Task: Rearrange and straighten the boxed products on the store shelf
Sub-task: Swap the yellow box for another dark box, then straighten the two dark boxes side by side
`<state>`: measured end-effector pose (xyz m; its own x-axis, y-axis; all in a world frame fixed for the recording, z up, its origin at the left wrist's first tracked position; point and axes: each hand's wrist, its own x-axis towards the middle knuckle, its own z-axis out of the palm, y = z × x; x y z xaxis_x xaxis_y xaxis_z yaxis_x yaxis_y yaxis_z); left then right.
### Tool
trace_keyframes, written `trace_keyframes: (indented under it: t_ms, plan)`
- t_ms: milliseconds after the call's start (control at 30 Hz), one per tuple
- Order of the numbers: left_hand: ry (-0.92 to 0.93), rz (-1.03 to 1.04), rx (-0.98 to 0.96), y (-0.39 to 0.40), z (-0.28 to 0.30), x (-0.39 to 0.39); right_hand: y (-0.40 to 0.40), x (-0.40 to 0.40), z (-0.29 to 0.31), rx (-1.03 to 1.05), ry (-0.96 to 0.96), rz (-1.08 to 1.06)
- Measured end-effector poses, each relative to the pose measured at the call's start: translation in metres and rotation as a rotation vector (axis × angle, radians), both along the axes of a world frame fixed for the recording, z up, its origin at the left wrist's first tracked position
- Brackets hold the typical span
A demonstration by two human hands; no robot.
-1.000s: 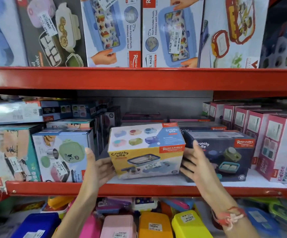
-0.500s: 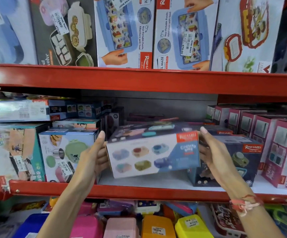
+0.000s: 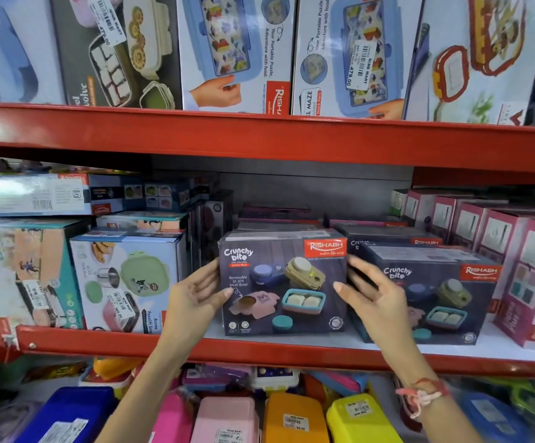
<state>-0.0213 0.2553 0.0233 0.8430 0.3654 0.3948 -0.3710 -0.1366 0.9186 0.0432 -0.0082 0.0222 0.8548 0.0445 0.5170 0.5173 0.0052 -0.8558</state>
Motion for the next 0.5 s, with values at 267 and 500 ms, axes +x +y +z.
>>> trace_keyframes:
  t_ms: [267,500]
  plan:
    - [-0.022,0.056,0.038,-0.015,-0.022,-0.003,0.013,-0.010,-0.033,0.048,0.022,-0.056]
    - [-0.076,0.161,0.004,-0.028,-0.031,-0.020,0.017,-0.027,-0.039,0.056,0.038,-0.046]
